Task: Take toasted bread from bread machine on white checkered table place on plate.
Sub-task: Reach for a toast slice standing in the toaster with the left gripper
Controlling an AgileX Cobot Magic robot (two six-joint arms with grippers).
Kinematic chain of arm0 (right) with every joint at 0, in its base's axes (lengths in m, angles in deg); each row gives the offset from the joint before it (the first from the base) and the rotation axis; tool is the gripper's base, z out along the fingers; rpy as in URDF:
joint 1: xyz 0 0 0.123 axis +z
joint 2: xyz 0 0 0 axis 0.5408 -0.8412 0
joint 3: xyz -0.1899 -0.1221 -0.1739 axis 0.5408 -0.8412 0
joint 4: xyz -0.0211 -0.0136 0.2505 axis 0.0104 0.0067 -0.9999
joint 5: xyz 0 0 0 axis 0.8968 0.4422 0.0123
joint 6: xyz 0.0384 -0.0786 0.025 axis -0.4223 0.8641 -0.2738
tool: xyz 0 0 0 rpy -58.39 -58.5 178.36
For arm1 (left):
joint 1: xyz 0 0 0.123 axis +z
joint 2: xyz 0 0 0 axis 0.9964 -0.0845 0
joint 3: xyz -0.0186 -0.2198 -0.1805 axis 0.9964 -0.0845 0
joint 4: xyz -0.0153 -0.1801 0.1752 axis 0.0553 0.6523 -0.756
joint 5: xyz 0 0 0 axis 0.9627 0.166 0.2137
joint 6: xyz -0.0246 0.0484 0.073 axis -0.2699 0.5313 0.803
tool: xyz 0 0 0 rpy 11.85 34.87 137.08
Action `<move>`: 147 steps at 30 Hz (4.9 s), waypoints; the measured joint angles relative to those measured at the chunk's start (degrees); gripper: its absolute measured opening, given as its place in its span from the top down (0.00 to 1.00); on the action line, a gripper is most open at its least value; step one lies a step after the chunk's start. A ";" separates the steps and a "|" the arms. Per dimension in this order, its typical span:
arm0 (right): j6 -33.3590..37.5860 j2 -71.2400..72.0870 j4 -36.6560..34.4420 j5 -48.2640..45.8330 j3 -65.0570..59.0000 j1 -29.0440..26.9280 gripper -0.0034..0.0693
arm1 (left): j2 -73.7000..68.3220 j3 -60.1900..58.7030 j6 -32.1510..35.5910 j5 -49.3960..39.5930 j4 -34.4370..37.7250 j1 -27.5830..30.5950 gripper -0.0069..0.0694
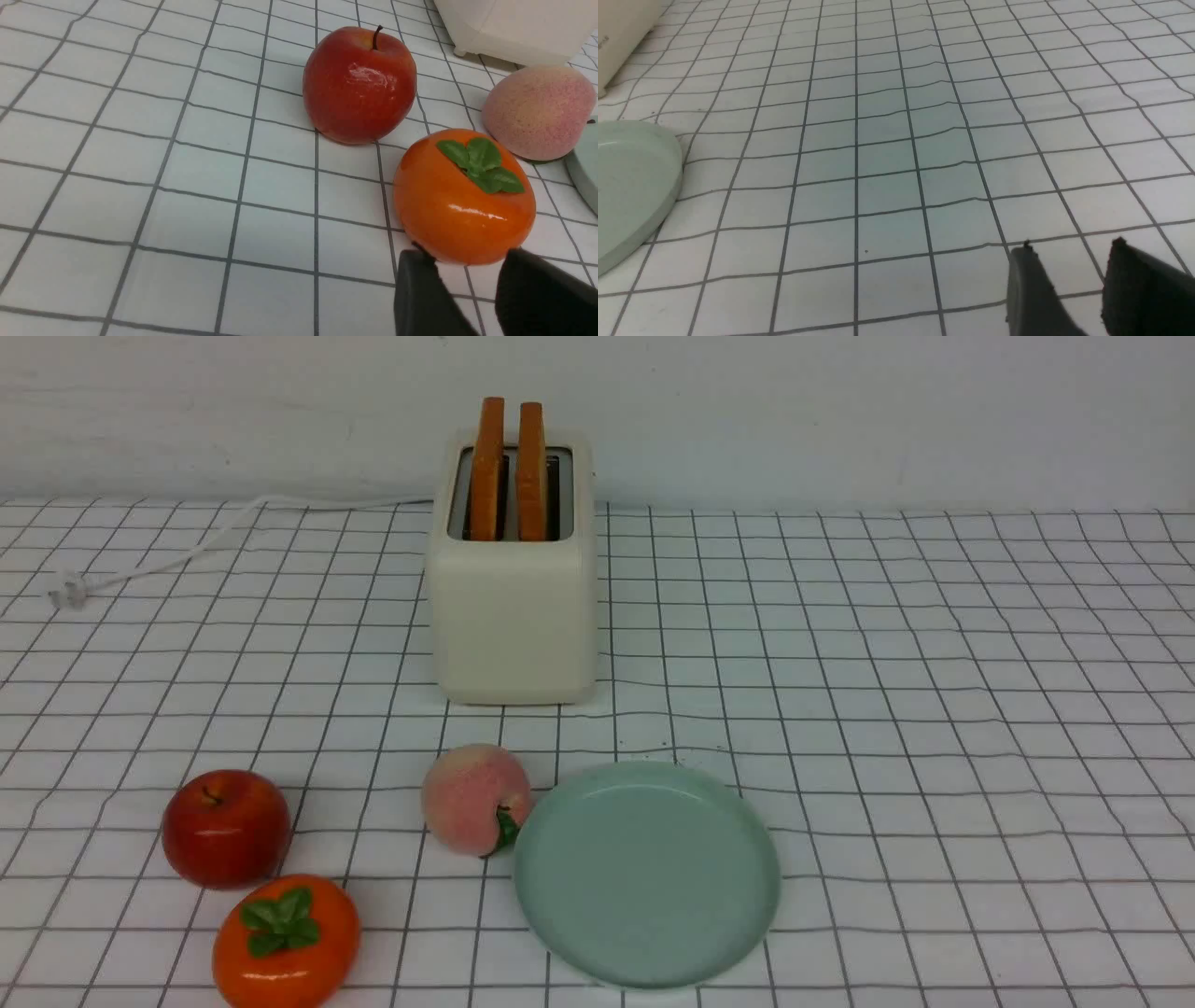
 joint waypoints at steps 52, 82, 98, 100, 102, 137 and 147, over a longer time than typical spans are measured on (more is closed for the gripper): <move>0.00 0.00 0.00 0.00 0.00 0.00 0.62 | 0.00 0.00 -0.05 12.08 7.14 0.00 0.60; -6.08 -15.36 -7.71 -2.50 23.50 7.51 0.75 | -20.91 26.47 25.37 10.55 42.19 0.00 0.93; 7.78 -41.76 -7.79 -27.55 57.41 20.18 0.94 | -69.55 60.76 44.98 -0.37 41.36 -11.21 0.93; 8.62 -42.54 -8.98 -26.37 58.11 20.18 0.94 | -72.91 62.74 45.33 2.24 39.36 -13.01 0.93; 11.08 -43.15 -11.10 -23.33 58.61 20.18 0.94 | -76.37 64.50 45.94 5.70 37.73 -13.32 0.92; 28.09 -43.57 -31.10 -11.31 58.99 20.18 0.91 | -107.11 81.80 49.55 25.21 37.06 -13.32 0.37; 28.09 -43.57 -31.10 -11.57 58.99 20.18 0.89 | -107.47 81.80 49.50 26.68 37.26 -15.09 0.37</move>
